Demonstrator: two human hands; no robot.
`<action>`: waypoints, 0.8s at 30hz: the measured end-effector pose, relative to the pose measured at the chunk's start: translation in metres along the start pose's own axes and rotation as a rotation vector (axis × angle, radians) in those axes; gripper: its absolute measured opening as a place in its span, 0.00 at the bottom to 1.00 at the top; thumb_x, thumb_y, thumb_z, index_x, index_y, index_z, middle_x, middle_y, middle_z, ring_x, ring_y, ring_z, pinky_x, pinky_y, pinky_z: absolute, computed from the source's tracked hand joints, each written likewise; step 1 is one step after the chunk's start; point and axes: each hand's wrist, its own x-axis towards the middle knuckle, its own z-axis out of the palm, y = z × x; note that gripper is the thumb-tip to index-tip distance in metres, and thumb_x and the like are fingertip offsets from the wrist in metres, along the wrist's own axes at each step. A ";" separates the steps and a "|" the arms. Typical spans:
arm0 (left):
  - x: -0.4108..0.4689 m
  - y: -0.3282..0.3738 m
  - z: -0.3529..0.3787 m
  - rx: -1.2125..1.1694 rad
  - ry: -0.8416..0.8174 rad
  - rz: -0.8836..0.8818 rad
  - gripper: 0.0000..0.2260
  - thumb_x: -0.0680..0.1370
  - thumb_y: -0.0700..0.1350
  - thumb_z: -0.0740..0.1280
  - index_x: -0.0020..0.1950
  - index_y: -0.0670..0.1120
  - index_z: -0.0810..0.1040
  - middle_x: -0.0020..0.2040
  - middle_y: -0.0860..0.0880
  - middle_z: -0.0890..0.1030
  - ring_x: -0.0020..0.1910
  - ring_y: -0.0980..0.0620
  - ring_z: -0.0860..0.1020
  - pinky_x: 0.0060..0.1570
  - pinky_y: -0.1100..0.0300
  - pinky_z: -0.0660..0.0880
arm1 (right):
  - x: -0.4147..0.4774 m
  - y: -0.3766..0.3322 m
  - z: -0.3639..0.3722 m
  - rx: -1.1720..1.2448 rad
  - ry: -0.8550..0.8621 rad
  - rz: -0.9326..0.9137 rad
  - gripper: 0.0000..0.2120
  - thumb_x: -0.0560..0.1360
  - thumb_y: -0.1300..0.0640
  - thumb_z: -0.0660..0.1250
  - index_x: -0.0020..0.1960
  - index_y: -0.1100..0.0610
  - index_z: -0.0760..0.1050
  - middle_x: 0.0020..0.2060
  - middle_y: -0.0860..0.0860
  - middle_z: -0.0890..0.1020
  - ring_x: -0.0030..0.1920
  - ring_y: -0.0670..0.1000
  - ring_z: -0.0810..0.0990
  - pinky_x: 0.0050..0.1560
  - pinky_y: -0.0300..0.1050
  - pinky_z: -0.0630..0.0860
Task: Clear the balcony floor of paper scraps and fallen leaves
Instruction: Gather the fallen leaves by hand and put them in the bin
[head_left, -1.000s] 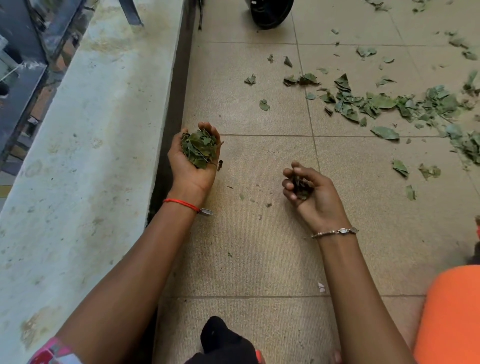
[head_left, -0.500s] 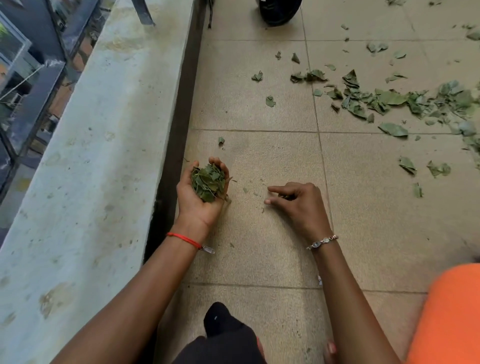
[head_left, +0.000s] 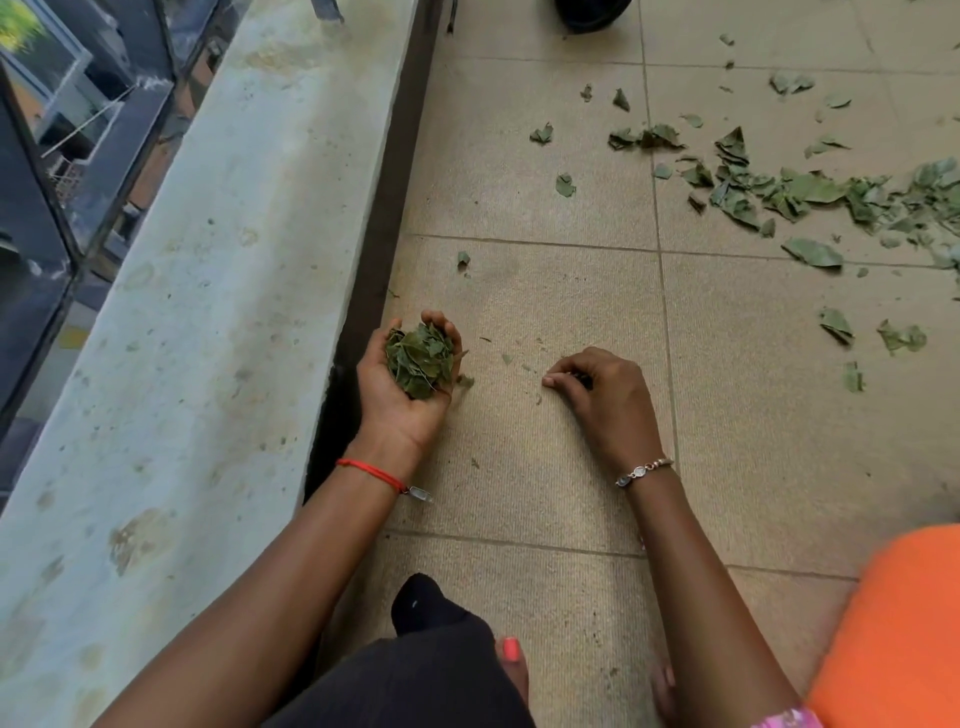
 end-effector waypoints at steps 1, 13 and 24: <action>0.000 0.000 0.000 -0.005 -0.002 0.004 0.19 0.78 0.42 0.58 0.32 0.33 0.78 0.32 0.43 0.78 0.27 0.47 0.79 0.31 0.59 0.80 | 0.000 0.000 -0.001 0.007 -0.005 0.005 0.04 0.72 0.59 0.70 0.43 0.61 0.82 0.40 0.53 0.82 0.41 0.49 0.79 0.45 0.42 0.75; 0.001 0.000 0.000 -0.013 0.004 0.011 0.21 0.79 0.44 0.58 0.32 0.33 0.78 0.33 0.43 0.77 0.29 0.48 0.79 0.34 0.59 0.80 | 0.012 -0.016 -0.015 1.126 -0.137 0.499 0.05 0.75 0.68 0.63 0.46 0.63 0.77 0.31 0.50 0.80 0.25 0.43 0.71 0.21 0.31 0.65; 0.000 0.000 0.004 -0.030 0.012 0.016 0.18 0.79 0.43 0.59 0.34 0.34 0.78 0.34 0.42 0.77 0.30 0.48 0.78 0.34 0.59 0.80 | 0.002 -0.012 -0.011 0.147 -0.272 0.074 0.09 0.65 0.64 0.75 0.45 0.65 0.83 0.39 0.52 0.82 0.37 0.38 0.76 0.41 0.23 0.71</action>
